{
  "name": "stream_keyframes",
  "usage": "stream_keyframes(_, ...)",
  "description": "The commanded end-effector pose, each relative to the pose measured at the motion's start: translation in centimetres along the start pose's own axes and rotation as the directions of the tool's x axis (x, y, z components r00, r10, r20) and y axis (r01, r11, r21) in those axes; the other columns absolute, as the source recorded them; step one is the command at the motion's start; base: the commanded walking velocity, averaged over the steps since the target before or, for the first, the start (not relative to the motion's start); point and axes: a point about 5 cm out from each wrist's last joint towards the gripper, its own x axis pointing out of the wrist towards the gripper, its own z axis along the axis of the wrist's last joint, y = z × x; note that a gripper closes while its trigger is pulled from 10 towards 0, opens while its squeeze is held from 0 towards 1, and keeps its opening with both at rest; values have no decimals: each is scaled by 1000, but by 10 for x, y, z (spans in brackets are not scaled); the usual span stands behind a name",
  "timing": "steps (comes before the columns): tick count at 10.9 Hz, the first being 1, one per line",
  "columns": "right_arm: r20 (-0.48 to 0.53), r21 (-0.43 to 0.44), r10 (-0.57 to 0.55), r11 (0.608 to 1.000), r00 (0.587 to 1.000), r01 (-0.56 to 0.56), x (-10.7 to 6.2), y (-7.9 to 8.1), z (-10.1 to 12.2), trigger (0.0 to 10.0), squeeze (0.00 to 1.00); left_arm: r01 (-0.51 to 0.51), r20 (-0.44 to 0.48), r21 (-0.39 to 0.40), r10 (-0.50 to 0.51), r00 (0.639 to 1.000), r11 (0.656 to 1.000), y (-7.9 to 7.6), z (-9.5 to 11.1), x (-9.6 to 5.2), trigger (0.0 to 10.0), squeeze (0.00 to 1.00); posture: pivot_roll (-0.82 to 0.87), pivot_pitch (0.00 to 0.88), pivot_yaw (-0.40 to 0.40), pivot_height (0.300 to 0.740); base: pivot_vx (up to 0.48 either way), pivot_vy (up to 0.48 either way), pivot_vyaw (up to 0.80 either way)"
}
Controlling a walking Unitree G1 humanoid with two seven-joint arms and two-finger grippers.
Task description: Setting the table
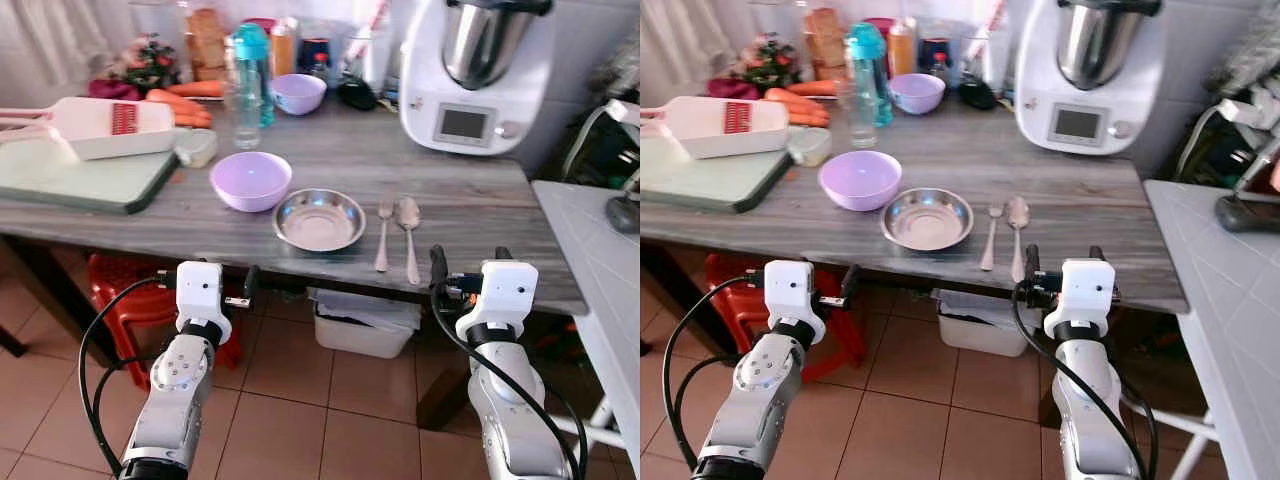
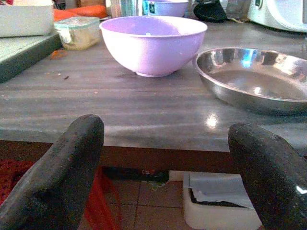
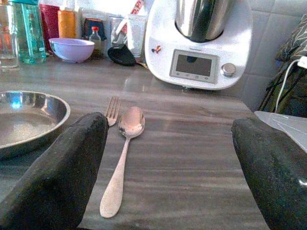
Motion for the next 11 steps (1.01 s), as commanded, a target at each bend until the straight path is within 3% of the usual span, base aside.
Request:
stream_keyframes(1, -6, 2, -16, 1000, 1000, 16, 4, -2, 1, 10000, 0, 11, 12, 11, -11, 1000, 1000, -2, 4, 4, 10000, 0, 48, 0, -16, 740, 0, 0, 0)
stream_keyframes(11, 8, -42, -4, 999, 1000, 4, 6, -12, 6, 10000, 0, 25, 13, -13, -25, 1000, 1000, -14, 4, 11, 10000, 0, 12, 0, -34, 740, -25, 0, 0)
